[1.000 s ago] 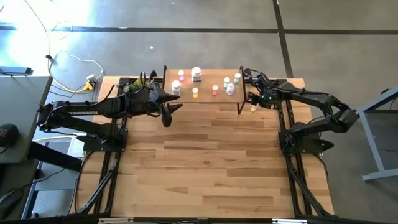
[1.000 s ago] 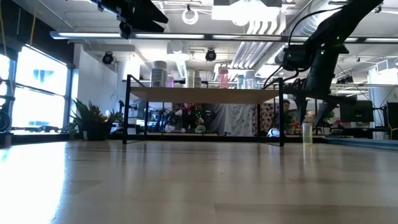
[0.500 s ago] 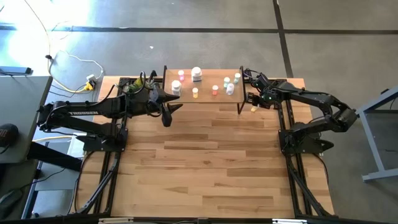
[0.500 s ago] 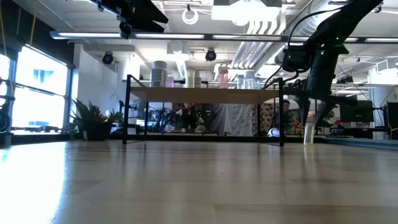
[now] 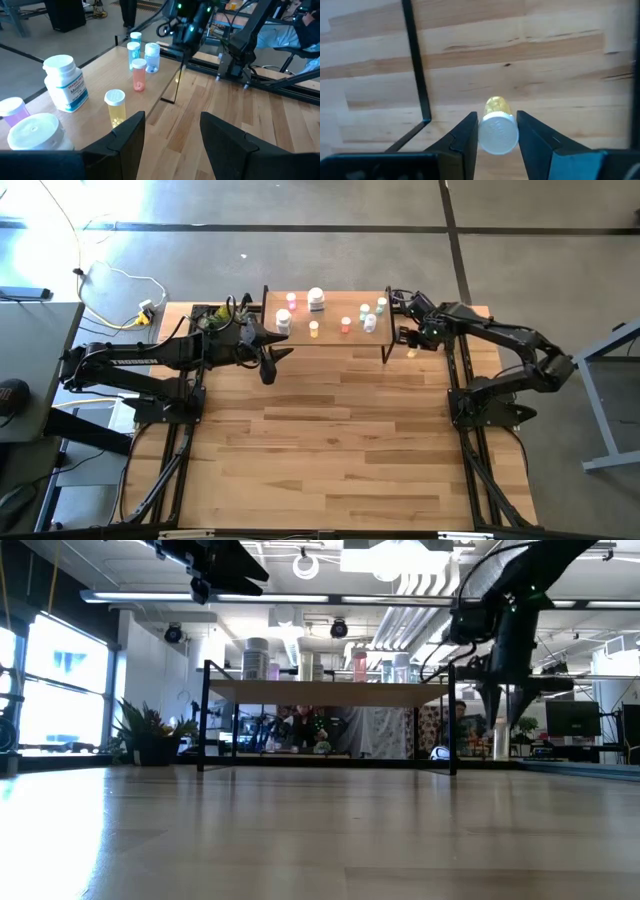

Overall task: Pick and place medicine bottles onto shelf by color
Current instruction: Put the yellow pill bottle on the shelf

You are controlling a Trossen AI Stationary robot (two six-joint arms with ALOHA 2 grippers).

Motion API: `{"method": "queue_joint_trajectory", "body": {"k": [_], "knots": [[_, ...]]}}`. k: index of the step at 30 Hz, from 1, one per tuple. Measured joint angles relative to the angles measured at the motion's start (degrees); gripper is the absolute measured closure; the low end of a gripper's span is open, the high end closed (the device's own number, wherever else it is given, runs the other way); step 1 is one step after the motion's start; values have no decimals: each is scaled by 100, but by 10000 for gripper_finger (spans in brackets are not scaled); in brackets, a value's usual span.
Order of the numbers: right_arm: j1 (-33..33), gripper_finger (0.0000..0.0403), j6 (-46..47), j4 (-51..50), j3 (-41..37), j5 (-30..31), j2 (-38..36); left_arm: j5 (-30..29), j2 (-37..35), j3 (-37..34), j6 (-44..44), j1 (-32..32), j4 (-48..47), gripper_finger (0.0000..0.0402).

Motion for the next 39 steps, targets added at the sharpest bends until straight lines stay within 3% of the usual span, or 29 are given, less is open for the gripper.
{"method": "queue_joint_trajectory", "body": {"k": [18, 28, 33, 39], "knots": [[172, 293, -503, -1957, 2821, 1432, -7, 0, 0, 0, 61, 0, -6, 220], [30, 293, -1323, -1647, 4411, 2046, -7, -59, 0, 0, 188, 0, -4, 220], [-14, 293, -1848, -1172, 5051, 2043, 186, -229, 0, 0, 212, -2, -6, 220], [-14, 293, -2448, -1171, 5924, 1711, 917, -507, 0, 0, 211, 0, -59, 220]]}}
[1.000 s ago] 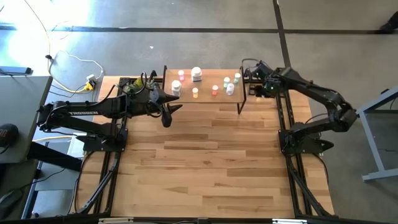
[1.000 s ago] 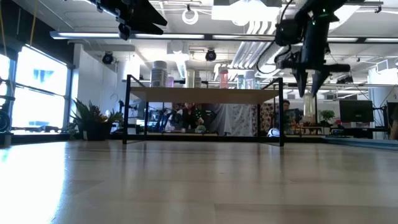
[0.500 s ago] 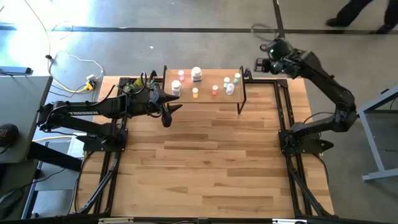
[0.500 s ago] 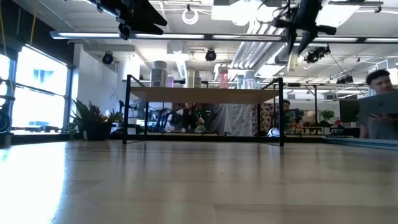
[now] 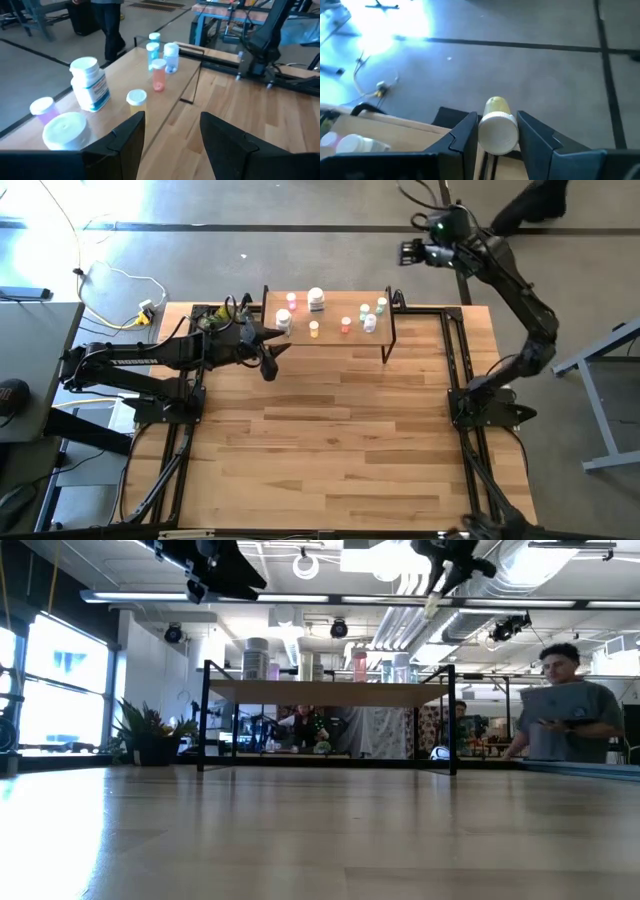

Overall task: Pick and place medicine bottles onto shelf by color
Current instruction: Put the yellow pill bottle on the shelf

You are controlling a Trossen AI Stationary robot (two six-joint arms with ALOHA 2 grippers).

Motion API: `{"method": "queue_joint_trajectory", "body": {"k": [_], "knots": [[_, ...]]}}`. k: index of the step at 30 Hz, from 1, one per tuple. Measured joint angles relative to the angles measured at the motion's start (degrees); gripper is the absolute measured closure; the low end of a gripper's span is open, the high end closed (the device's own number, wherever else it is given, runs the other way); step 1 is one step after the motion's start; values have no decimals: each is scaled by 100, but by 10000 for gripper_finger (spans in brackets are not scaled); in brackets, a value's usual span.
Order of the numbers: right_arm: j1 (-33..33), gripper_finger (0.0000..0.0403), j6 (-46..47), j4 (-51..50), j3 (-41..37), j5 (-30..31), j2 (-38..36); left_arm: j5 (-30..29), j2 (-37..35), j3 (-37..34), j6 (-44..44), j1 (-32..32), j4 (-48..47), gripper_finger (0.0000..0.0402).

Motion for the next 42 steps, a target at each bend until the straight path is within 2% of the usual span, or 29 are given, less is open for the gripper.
{"method": "queue_joint_trajectory", "body": {"k": [10, 17, 21, 29, 36, 42], "knots": [[64, 293, -903, -572, 1396, -731, 1413, -245, 2, 2, -92, 0, -285, 220], [298, 293, -1481, -1095, 1978, -1055, 2110, -251, 2, 2, -104, 0, -382, 220], [561, 293, -1739, -1102, 2010, -1327, 2338, -251, 2, 2, -104, 0, -402, 220], [1035, 293, -1855, -977, 2010, -1367, 2733, -249, 2, 2, -108, 0, -498, 220], [1252, 293, -1844, -867, 2010, -1598, 2938, -249, 2, 2, -106, 0, -572, 220], [1339, 293, -1852, -1172, 2007, -1826, 3095, -254, 2, 2, -106, 0, -571, 220]]}}
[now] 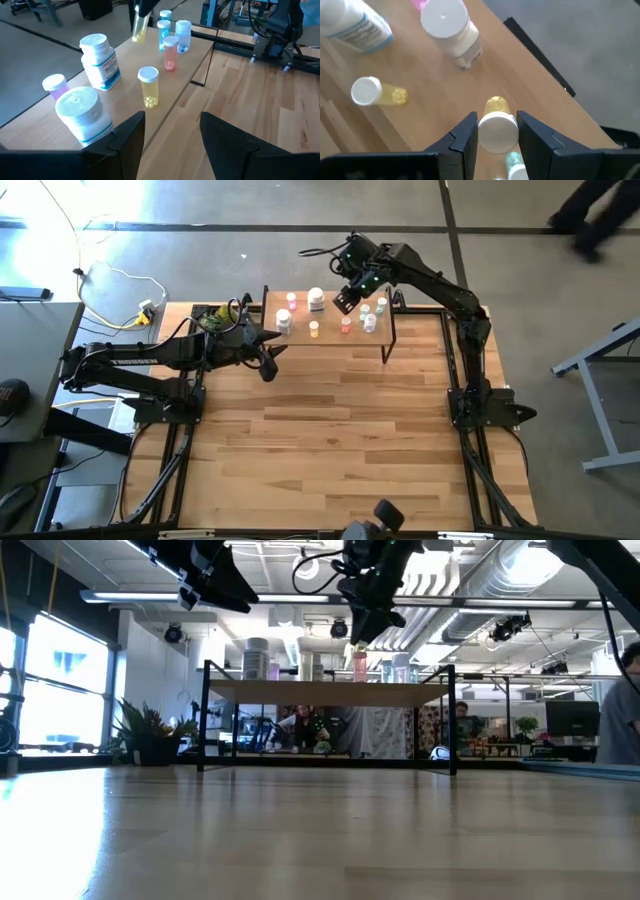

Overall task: Pick and place medicine bottles onto shelf by color
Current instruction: Put the yellow pill bottle on the shelf

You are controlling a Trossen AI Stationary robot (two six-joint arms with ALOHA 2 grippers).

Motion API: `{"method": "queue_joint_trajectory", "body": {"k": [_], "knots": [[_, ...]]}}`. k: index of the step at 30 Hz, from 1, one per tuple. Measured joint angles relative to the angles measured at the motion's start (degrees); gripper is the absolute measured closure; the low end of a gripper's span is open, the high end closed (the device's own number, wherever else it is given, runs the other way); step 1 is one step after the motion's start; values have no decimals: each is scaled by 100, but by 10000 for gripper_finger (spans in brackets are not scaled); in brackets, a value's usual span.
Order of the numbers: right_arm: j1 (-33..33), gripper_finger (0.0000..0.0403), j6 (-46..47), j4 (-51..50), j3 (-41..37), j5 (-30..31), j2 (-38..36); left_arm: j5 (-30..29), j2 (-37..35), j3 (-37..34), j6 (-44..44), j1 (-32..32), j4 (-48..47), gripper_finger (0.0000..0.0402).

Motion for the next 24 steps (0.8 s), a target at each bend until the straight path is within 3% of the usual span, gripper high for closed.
{"method": "queue_joint_trajectory", "body": {"k": [11, 19, 24], "knots": [[-86, 293, -46, -44, 2, -31, 0, -15, 0, 0, -2, 4, 0, 220], [-139, 293, -44, -21, 626, -26, -5, -16, 0, 0, -1, 4, 0, 220], [-137, 293, 16, -269, 570, -68, -3, -15, 0, 0, -2, 4, 1, 220]]}}
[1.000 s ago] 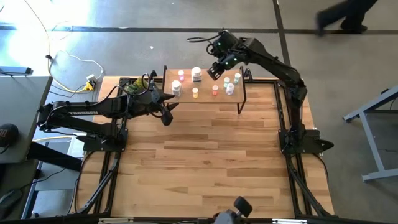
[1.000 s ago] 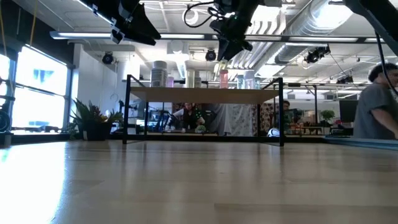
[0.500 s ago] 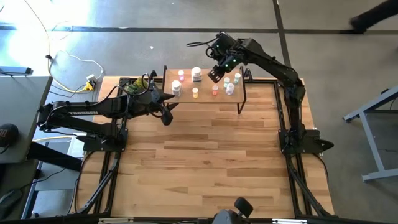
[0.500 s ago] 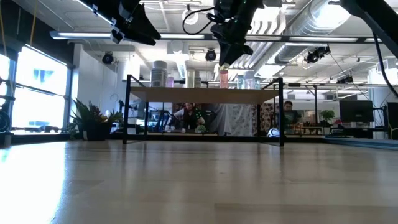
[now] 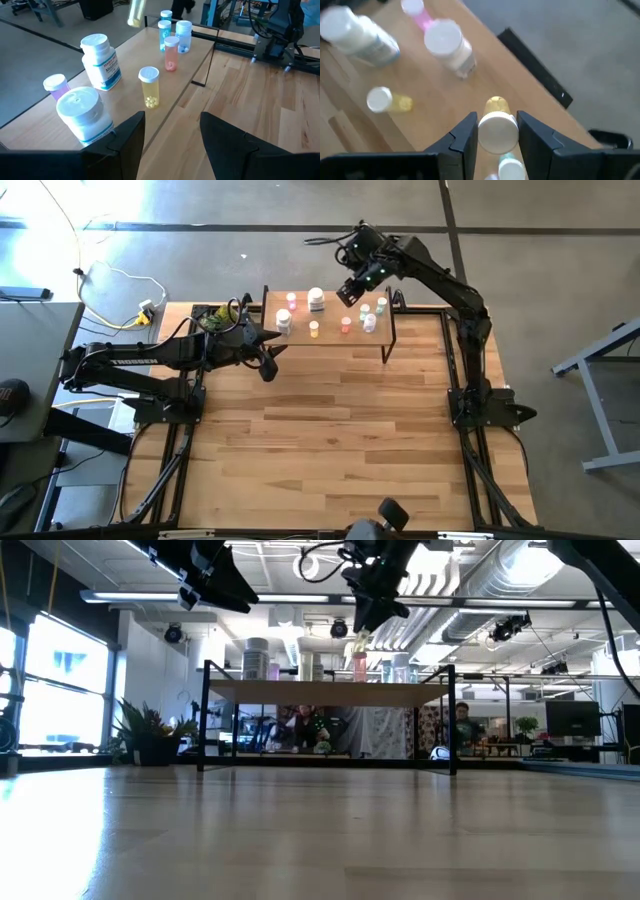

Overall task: Pick and place medicine bottles onto shelf by color
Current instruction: Put the yellow pill bottle on the shelf

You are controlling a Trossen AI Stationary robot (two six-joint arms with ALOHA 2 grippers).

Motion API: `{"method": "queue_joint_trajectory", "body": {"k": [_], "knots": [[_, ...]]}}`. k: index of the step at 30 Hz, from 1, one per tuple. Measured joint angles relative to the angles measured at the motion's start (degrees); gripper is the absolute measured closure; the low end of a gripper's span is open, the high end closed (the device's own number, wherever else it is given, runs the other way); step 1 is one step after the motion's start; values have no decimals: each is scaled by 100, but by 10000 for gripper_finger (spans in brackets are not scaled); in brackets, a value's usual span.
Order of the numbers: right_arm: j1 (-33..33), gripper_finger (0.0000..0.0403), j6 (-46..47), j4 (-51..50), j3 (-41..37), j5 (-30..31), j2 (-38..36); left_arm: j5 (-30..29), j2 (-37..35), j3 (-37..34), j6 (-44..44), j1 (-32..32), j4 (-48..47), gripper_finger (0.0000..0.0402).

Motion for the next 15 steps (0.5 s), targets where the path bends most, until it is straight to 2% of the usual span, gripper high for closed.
{"method": "queue_joint_trajectory", "body": {"k": [15], "knots": [[53, 293, 1, -465, -56, -58, 482, 0, 0, 0, 1, 2, -9, 220]]}}
